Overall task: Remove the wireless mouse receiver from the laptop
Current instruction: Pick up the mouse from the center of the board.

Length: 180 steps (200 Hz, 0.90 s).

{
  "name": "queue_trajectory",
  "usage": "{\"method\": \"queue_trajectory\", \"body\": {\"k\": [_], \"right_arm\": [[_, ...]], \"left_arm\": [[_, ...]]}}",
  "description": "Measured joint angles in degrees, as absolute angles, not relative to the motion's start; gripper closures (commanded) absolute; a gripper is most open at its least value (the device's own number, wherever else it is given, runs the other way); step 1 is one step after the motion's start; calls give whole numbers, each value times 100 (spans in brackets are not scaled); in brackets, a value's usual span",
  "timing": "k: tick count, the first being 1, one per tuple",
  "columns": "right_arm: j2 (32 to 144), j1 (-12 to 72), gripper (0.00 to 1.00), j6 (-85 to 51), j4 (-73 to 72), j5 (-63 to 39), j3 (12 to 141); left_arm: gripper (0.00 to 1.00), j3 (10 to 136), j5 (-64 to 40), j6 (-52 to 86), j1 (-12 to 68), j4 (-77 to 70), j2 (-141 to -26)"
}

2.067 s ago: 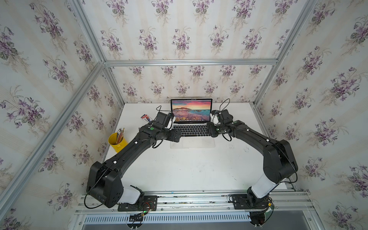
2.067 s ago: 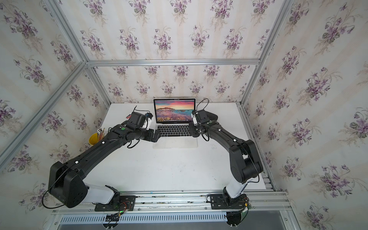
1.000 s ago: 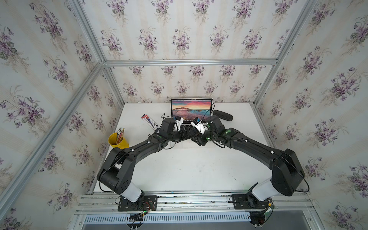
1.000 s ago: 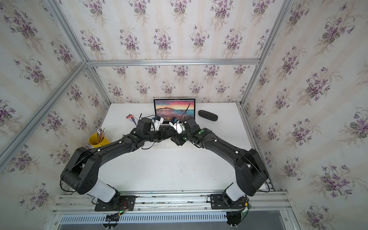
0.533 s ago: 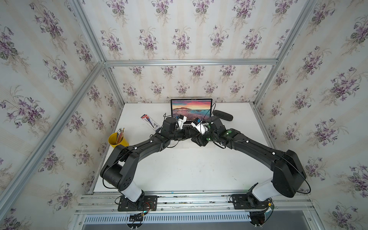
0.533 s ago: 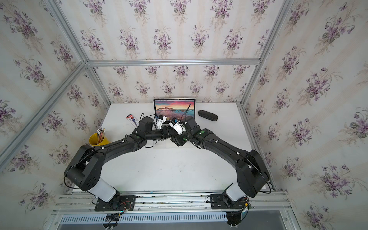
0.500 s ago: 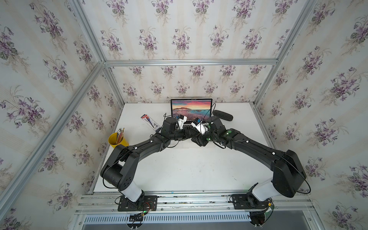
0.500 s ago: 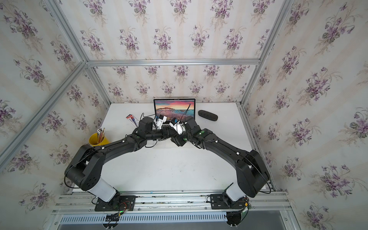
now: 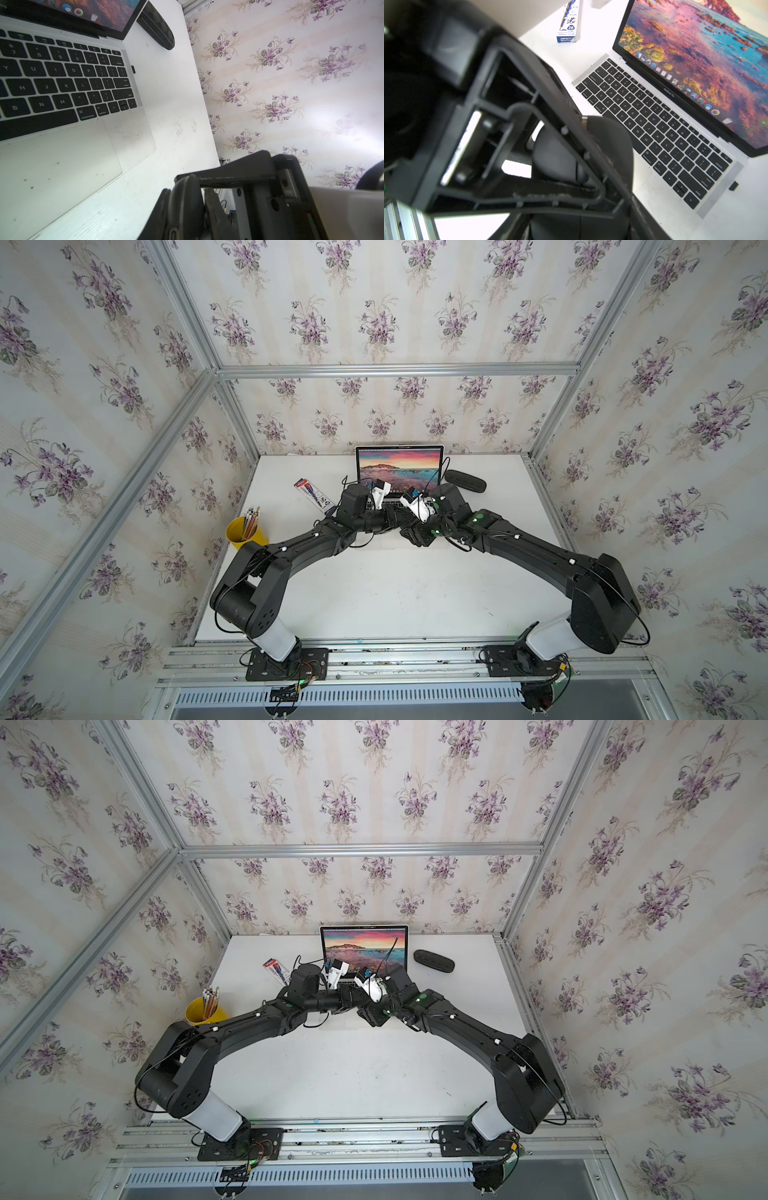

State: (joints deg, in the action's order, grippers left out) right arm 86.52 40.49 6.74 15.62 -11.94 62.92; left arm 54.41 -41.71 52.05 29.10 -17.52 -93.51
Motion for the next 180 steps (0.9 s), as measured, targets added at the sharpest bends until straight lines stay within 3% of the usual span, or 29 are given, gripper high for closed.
{"method": "queue_trajectory", "body": {"k": [49, 99, 180], "right_arm": [[8003, 5207, 30, 805, 1238, 1135, 5730], [7787, 6361, 35, 1461, -215, 2902, 5019], [8359, 6995, 38, 2086, -1417, 4720, 4779]], "left_arm": [[100, 6455, -4309, 4748, 2945, 349, -9321], [100, 7498, -3745, 4427, 2912, 2246, -9566], [100, 7837, -3721, 4458, 2823, 3208, -9465]]}}
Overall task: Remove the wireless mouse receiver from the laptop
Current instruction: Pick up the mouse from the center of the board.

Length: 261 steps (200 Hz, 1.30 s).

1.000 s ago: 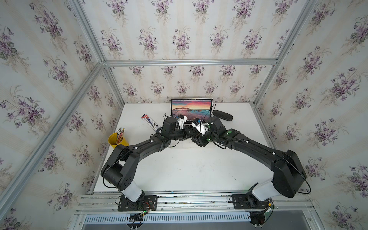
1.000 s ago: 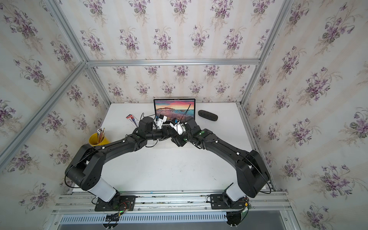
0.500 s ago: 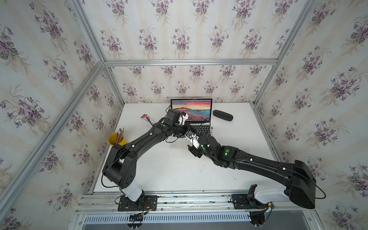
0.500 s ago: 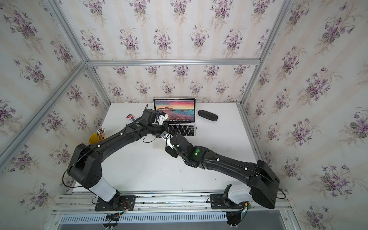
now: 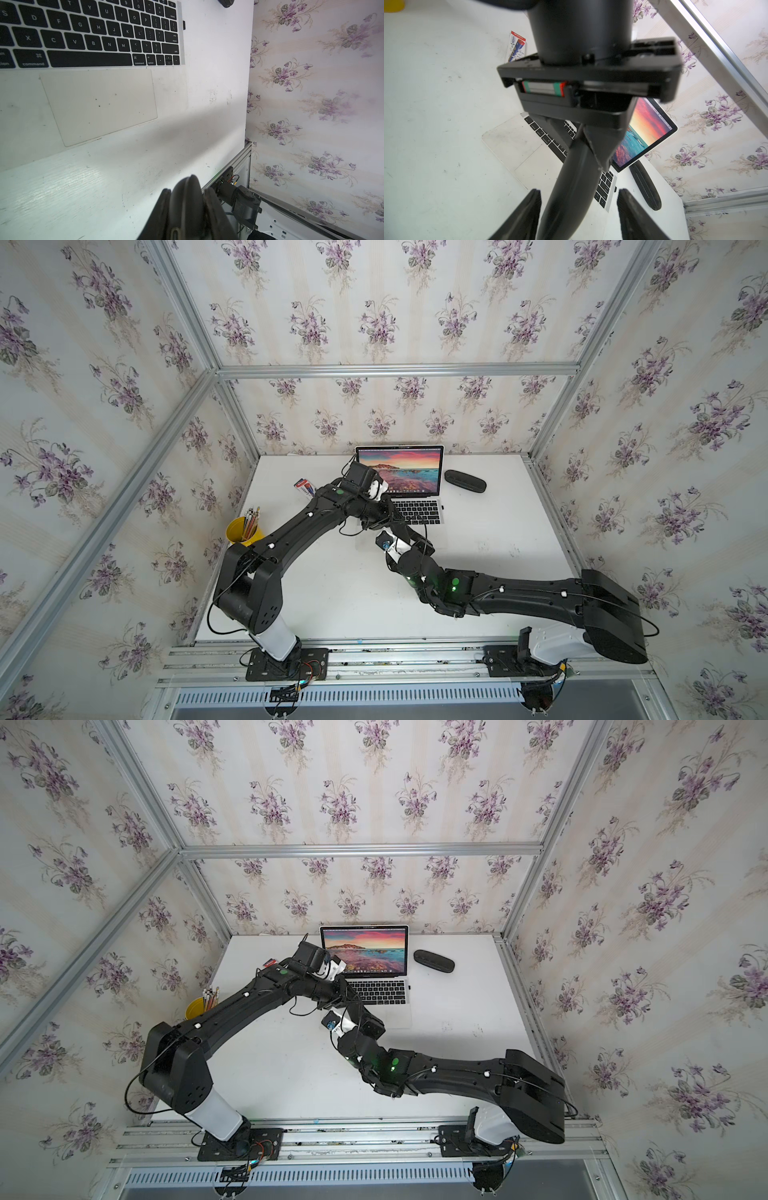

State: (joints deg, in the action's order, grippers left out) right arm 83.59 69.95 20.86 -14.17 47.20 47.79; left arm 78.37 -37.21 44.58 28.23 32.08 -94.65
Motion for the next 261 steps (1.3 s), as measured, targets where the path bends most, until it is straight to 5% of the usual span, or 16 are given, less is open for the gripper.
{"method": "queue_trajectory", "body": {"k": [151, 208, 241, 261], "right_arm": [[8838, 7006, 58, 2405, -2193, 5406, 4709], [8866, 7030, 97, 2648, -2453, 5758, 4670], [8868, 7035, 100, 2751, -2512, 5756, 4657], [8868, 7035, 100, 2775, -2578, 5752, 4657]], "left_arm": [[100, 7730, -3861, 4757, 2810, 3039, -9288], [100, 7671, -3730, 5356, 2799, 2976, -9190], [100, 7603, -3656, 5452, 2799, 2961, -9098], [79, 7564, -3621, 5450, 2799, 2917, -9032]]}}
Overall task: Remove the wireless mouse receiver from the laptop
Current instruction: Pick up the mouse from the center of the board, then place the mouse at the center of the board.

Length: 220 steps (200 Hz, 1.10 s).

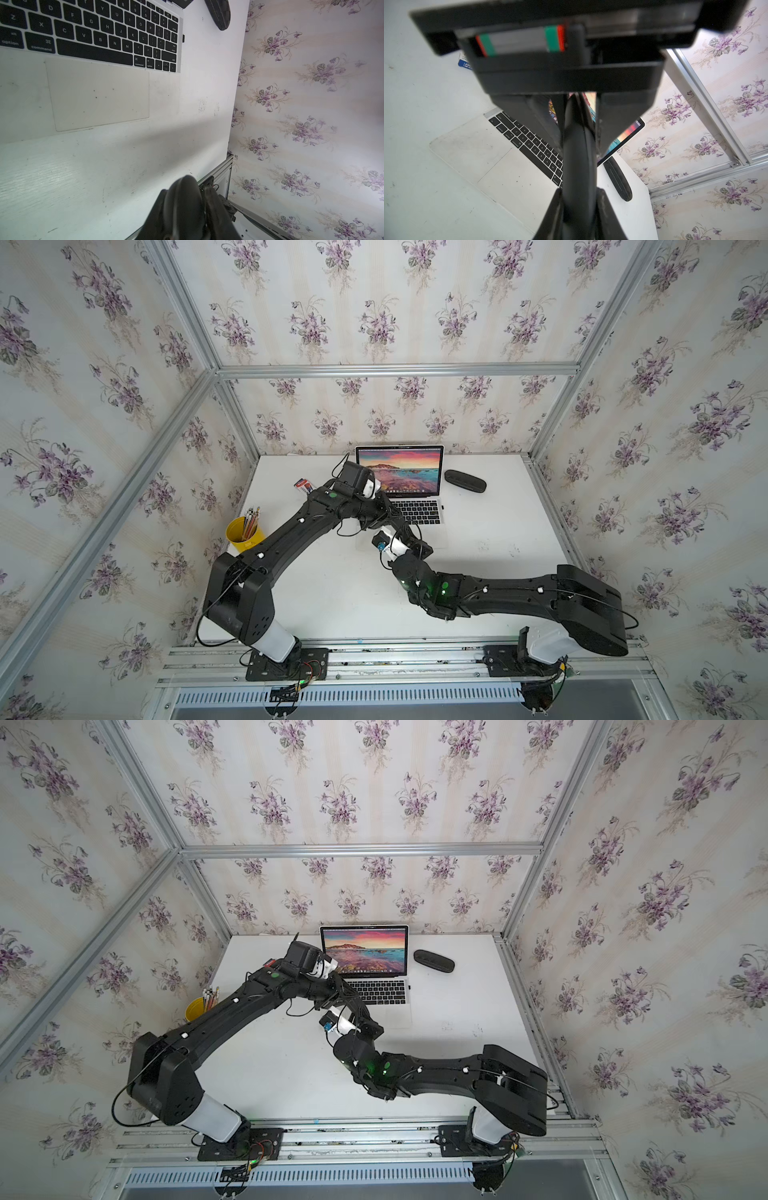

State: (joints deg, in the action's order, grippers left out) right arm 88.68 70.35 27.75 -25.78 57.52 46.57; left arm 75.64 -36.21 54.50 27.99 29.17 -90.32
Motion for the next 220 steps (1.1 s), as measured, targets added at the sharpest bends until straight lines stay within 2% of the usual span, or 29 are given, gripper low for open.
{"method": "queue_trajectory", "body": {"k": [20, 35, 51, 78, 104, 164, 197, 220], "right_arm": [[8844, 7035, 100, 2794, -2587, 5725, 4657], [8805, 7006, 100, 2722, -2539, 5732, 4657], [8755, 6982, 100, 2641, -2342, 5712, 4665], [8580, 7000, 100, 2163, -1627, 5330, 4842], [8399, 6932, 100, 1472, -709, 4431, 5037], [7946, 6222, 100, 454, 751, 766, 4882], [7977, 5474, 100, 296, 919, -1227, 4558], [8350, 5238, 100, 276, 1048, -2078, 4545]], "left_arm": [[46, 7470, -3590, 5332, 2799, 2838, -8938], [18, 7382, -3728, 5019, 2810, 2869, -8818], [0, 7336, -3756, 4727, 2827, 2869, -8656], [1, 7199, -3347, 4163, 2810, 2871, -8239], [1, 6825, -2386, 3573, 2816, 2814, -7428], [1, 5682, 233, 2635, 2827, 2773, -5505], [1, 5439, 1090, 2279, 2827, 2821, -4838], [1, 5319, 1413, 2123, 2827, 2834, -4556]]}}
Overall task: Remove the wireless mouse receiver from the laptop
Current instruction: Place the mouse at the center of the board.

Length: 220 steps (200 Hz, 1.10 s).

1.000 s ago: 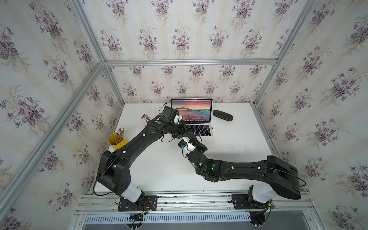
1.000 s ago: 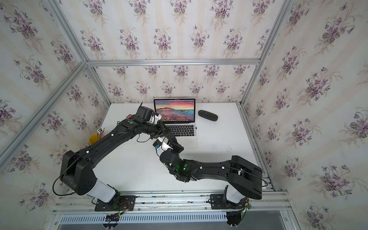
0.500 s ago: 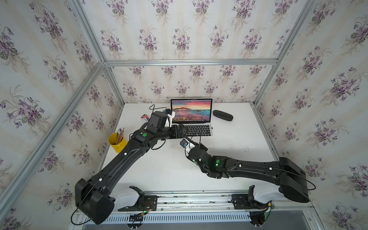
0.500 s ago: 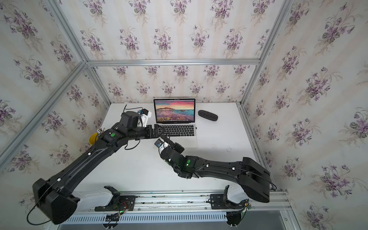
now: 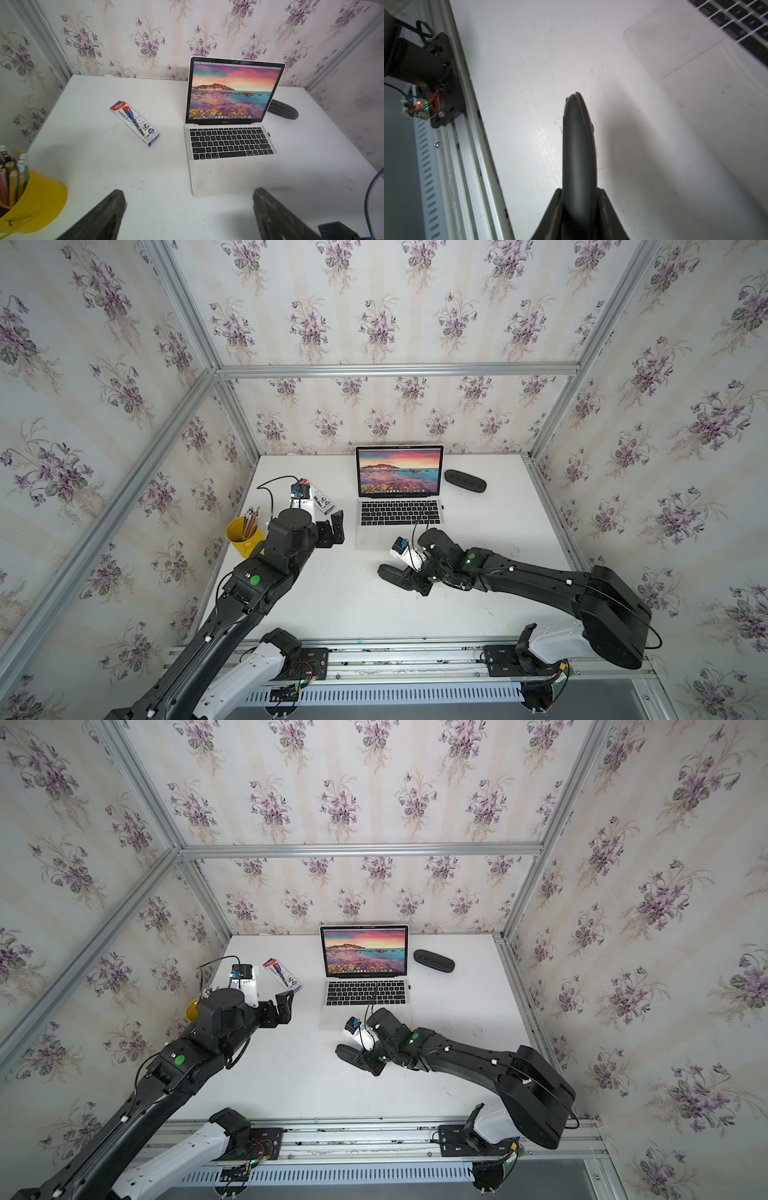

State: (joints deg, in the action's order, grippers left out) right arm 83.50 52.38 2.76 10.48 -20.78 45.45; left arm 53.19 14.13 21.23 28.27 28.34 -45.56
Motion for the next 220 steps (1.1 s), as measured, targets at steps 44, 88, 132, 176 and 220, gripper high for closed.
{"method": "queue_trajectory", "body": {"k": [44, 88, 132, 176, 220], "right_arm": [[9406, 4770, 98, 464, 1024, -3192, 4678], [10304, 4493, 93, 663, 773, -4480, 5037], [10787, 4368, 71, 598, 683, -5164, 5207], [10711, 4344, 36, 556, 803, -5057, 5148], [10499, 4327, 26, 445, 727, -4912, 5054]], "left_arm": [[1, 5273, 1490, 1994, 2832, 2902, -4591], [1, 5290, 1205, 1999, 2832, 2989, -4713], [1, 5107, 1022, 2064, 2838, 2978, -4786], [1, 4943, 1007, 2117, 2836, 2974, -4888], [1, 4886, 1009, 2150, 2836, 2965, -4982]]}}
